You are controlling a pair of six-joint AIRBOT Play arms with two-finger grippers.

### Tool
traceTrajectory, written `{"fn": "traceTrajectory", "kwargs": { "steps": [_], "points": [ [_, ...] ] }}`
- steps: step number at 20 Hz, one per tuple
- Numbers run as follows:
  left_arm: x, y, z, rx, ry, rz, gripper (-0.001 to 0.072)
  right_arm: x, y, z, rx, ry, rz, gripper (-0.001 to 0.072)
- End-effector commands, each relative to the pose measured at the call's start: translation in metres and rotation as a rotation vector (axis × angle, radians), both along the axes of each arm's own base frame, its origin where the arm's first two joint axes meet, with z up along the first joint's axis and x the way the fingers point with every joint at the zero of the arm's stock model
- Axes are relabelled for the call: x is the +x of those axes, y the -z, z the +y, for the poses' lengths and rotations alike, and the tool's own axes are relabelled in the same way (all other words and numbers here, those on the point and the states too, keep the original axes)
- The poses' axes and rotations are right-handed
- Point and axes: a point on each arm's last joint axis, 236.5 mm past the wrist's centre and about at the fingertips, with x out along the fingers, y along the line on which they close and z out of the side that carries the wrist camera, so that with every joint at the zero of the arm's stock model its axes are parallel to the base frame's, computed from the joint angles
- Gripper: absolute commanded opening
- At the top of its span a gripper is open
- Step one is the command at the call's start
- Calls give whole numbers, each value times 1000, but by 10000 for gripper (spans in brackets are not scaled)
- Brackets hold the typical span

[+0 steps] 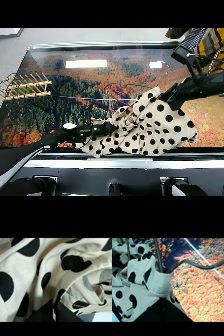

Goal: Fold the clothes and pants, and hang the long-sleeved shirts on hangers.

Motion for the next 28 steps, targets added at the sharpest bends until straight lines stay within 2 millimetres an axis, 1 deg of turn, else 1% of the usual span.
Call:
{"fn": "traceTrajectory", "kwargs": {
  "steps": [1, 3, 6, 9, 12, 14, 16, 19, 21, 25, 28],
  "points": [
    [12, -19, -2, -26, -14, -41, 16, -15, 0, 2, -1, -31, 40, 16],
    [29, -40, 6, -37, -33, -98, 15, -22, -6, 2, -6, -36, 30, 15],
    [55, -66, 32, -68, -98, -120, 15, -30, -15, 3, -8, -39, 2, 15],
    [66, -88, 46, -92, -61, -145, 15, -30, -14, -2, -19, -6, 17, 15],
    [79, -101, 55, -9, -18, -191, 15, -31, -10, -9, -51, 6, 25, 15],
    [82, -111, 55, 36, 13, -220, 15, -26, -9, -13, -65, 20, 11, 15],
    [81, -121, 54, 51, 45, -238, 15, -21, -9, -18, -85, 39, -8, 15],
    [77, -131, 50, 42, 82, -254, 15, -10, -7, -24, -100, 62, -28, 15],
    [76, -132, 49, 39, 88, -255, 15, -7, -4, -24, -107, 46, -35, 15],
    [76, -132, 49, 40, 87, -256, 15, -13, -3, -20, -106, 3, -31, 14],
    [83, -130, 58, 56, 71, -259, 15, -21, -5, -14, -95, -39, -25, 14]
  ]
}}
